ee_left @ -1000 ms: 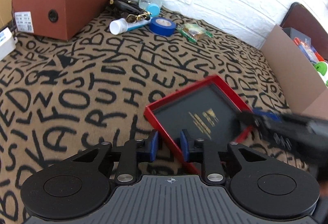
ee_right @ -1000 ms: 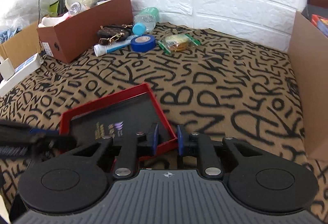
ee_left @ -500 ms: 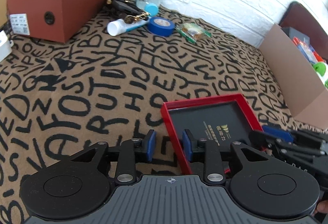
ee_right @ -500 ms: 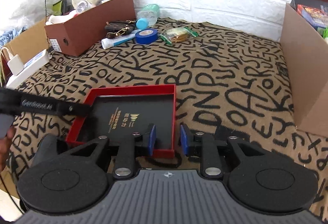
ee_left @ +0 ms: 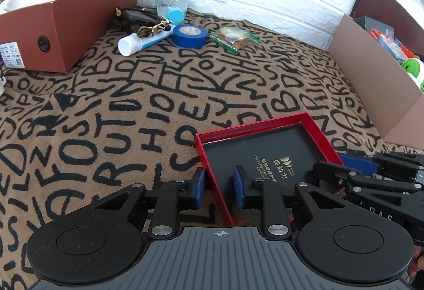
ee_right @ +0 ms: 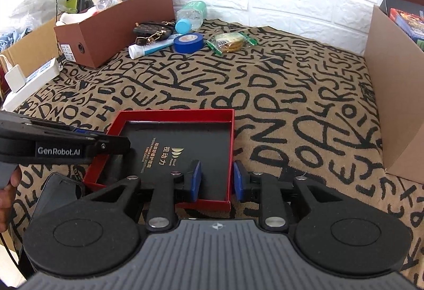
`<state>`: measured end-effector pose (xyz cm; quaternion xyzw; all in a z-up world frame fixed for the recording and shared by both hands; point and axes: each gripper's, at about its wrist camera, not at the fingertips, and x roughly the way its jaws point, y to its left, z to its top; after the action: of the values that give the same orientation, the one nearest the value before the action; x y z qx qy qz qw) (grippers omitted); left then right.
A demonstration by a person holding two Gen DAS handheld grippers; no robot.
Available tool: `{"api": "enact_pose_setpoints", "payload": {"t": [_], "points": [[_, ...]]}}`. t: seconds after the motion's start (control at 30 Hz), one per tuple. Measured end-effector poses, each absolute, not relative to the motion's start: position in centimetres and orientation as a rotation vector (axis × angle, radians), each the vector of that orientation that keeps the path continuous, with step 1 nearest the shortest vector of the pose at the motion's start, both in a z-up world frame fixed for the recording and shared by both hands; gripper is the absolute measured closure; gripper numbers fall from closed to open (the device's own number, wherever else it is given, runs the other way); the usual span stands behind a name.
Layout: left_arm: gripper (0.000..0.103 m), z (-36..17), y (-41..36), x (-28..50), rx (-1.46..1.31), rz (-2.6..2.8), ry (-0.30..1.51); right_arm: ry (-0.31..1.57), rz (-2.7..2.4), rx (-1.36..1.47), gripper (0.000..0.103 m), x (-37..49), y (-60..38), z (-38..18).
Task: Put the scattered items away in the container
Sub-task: 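Lift the red tray with both tools and carry it toward the brown box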
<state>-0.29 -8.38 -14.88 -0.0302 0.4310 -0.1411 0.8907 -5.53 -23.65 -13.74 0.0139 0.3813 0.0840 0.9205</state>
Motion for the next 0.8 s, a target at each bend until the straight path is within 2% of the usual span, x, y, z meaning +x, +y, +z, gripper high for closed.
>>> {"api": "enact_pose_setpoints", "payload": {"t": [0.23,0.5,0.6,0.63,0.8], "points": [[0.069,-14.9,-8.4,-0.4,-0.053,-0.294,0.887,0.767,0.146,0.004,0.088,-5.5,-23.7,-13.8],[0.066,-14.9,-8.5,-0.6,-0.06,-0.296,0.89,0.751,0.122,-0.047,0.091,-4.8,-23.0,-14.0],[0.078,-14.8,-8.5,-0.8,-0.047,-0.28,0.883,0.756,0.118,-0.065,0.093,-4.9,-22.9,-13.9],[0.086,-14.7,-8.4,-0.9,-0.046,-0.271,0.877,0.765,0.123,-0.069,0.095,-4.9,-22.8,-13.7],[0.093,-14.0,-7.2,-1.2,-0.112,-0.273,0.869,0.738,0.145,-0.111,0.098,-5.8,-22.5,-12.1]]}}
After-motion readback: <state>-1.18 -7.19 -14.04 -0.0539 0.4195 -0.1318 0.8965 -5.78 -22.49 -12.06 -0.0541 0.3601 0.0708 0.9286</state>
